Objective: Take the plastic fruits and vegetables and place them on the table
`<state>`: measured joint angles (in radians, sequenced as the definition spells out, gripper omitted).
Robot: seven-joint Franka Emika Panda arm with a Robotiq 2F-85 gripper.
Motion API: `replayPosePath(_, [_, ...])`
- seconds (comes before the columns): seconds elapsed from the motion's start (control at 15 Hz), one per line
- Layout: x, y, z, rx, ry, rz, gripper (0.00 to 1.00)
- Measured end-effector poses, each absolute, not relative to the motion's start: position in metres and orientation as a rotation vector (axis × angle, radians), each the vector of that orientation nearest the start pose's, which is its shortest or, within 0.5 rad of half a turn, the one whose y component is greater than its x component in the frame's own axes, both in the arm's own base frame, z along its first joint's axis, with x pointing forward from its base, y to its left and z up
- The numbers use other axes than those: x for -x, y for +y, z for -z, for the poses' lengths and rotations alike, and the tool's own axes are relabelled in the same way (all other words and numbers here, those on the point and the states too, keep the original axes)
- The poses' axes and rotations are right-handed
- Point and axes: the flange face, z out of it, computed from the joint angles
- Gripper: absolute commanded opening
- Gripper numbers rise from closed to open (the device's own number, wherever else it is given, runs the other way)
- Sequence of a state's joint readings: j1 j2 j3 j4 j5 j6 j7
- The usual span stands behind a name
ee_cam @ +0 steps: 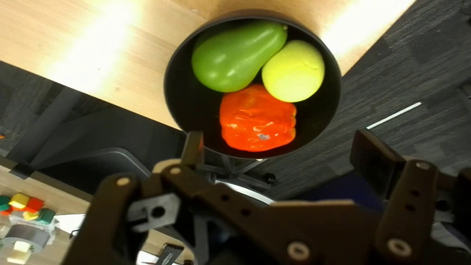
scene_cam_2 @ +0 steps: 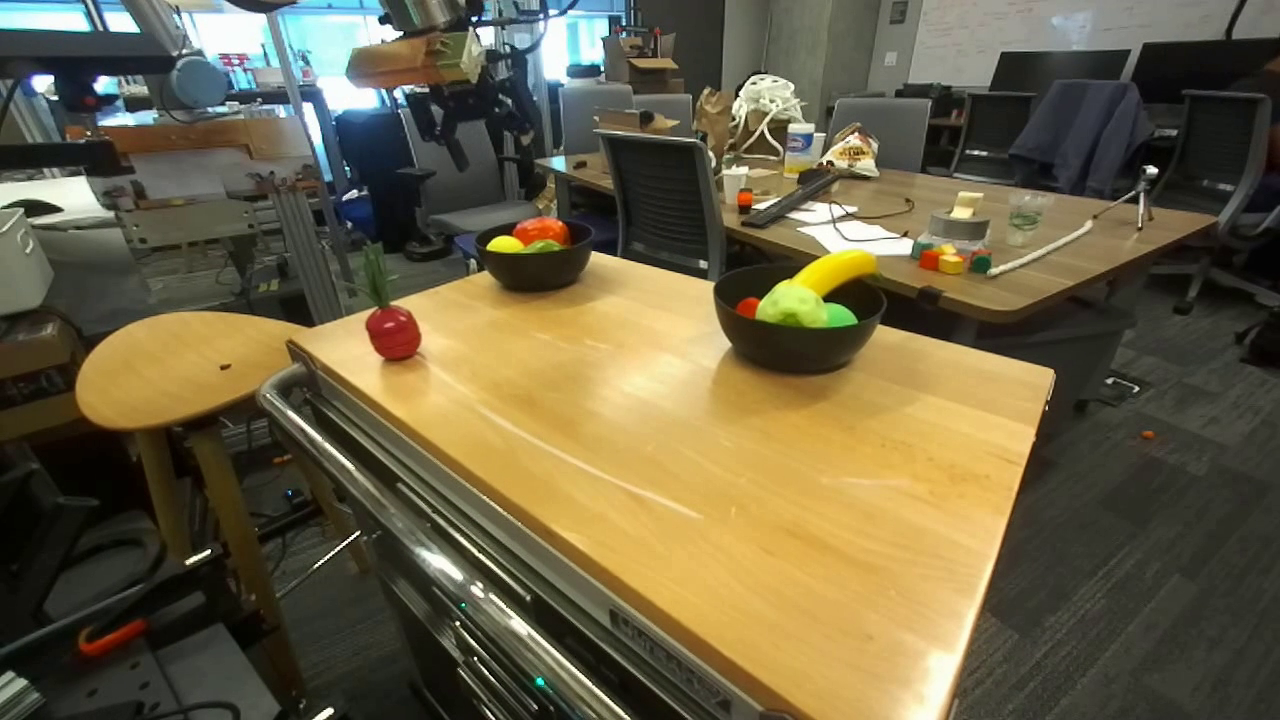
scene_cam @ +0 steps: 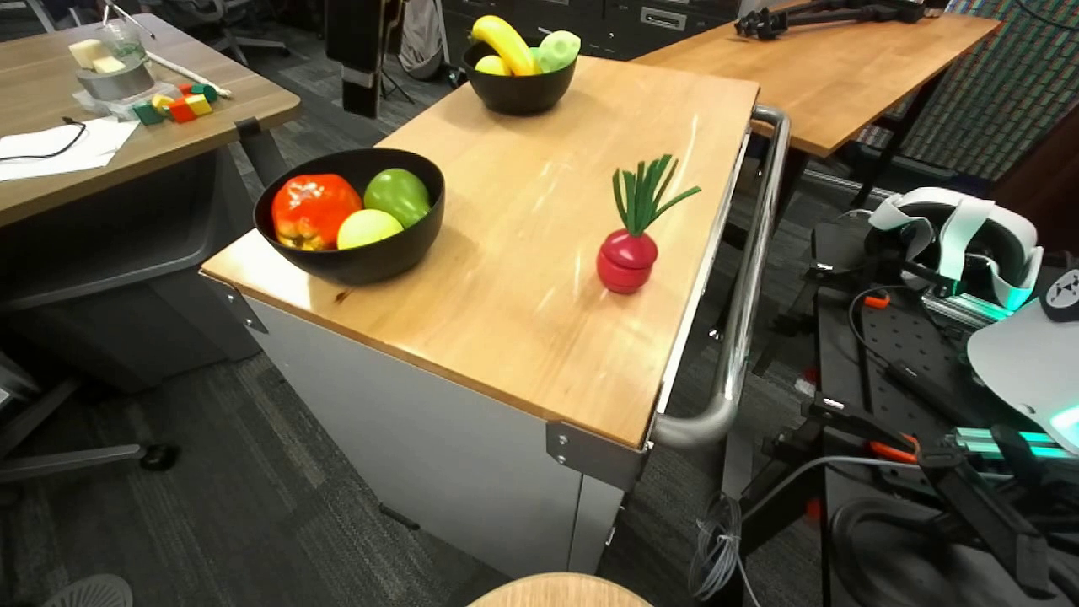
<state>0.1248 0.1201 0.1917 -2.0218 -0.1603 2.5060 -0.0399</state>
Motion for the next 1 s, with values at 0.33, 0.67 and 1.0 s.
replayPosePath(0.33, [-0.599,0.173,-0.425,3.049,-0.505,0.714,1.0])
replayPosePath(0.67, [-0.619,0.162,-0.391,3.121,-0.31,0.8,1.0])
replayPosePath(1.0, [-0.633,0.167,-0.364,3.143,-0.194,0.71,1.0])
